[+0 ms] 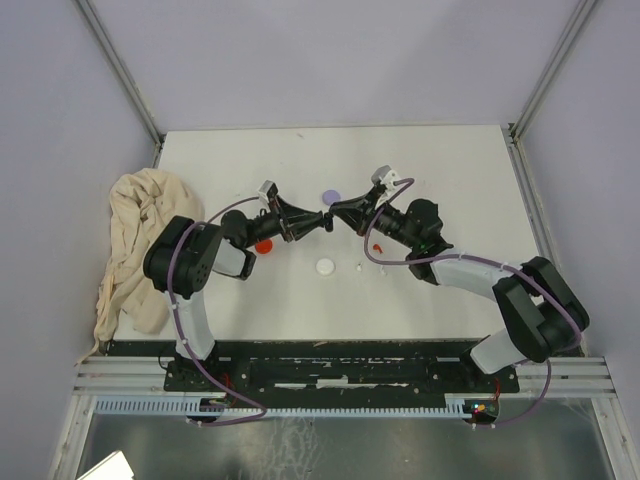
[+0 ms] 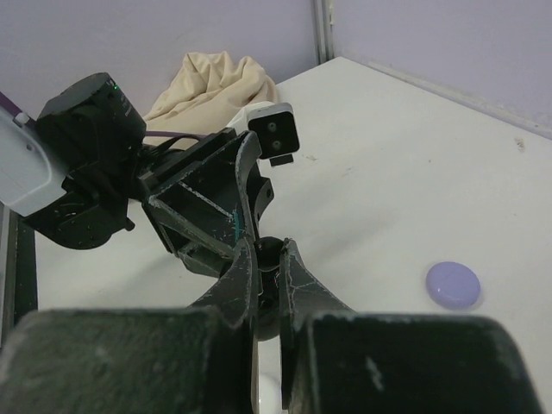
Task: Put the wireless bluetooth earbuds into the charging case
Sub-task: Place the earbud in the charging case.
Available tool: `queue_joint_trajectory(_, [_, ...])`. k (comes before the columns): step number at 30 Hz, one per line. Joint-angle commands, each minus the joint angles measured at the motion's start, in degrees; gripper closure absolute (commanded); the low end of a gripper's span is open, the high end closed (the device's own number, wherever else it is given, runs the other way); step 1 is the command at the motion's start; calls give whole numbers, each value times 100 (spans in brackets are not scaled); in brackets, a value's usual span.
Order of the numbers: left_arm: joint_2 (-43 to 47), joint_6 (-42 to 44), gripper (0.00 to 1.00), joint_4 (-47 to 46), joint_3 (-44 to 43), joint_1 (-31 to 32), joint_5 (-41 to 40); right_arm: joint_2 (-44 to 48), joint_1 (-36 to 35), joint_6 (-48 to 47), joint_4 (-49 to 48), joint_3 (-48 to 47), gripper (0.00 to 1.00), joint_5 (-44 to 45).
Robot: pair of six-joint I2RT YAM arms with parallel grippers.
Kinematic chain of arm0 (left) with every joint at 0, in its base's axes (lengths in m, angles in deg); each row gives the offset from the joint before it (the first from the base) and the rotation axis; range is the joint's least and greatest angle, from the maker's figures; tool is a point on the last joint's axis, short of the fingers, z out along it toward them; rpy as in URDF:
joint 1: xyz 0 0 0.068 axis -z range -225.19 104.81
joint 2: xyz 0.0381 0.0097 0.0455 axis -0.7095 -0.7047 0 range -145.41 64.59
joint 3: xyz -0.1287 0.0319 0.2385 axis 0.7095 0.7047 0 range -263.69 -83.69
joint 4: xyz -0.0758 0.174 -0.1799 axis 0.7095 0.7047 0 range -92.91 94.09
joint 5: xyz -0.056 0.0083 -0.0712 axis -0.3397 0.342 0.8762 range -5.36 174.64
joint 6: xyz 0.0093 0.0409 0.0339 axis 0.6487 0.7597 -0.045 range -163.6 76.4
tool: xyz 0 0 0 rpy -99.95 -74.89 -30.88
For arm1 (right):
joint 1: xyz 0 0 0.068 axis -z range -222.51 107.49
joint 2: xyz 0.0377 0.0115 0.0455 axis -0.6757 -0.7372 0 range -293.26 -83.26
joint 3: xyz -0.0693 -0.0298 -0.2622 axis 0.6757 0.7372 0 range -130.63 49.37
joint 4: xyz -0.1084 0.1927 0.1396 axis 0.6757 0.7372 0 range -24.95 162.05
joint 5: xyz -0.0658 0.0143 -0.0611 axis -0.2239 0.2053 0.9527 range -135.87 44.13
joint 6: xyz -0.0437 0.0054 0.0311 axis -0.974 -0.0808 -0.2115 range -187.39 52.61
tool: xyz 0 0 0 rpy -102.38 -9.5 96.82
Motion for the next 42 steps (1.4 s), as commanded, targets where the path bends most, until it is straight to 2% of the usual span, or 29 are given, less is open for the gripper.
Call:
queue_joint_trajectory(1, [9, -250, 97, -1164, -209, 76, -76, -142, -21, -86, -1064, 76, 98, -339])
queue_joint_trajectory(42, [366, -495, 97, -1162, -266, 104, -147, -409, -35, -421, -963, 150, 98, -312])
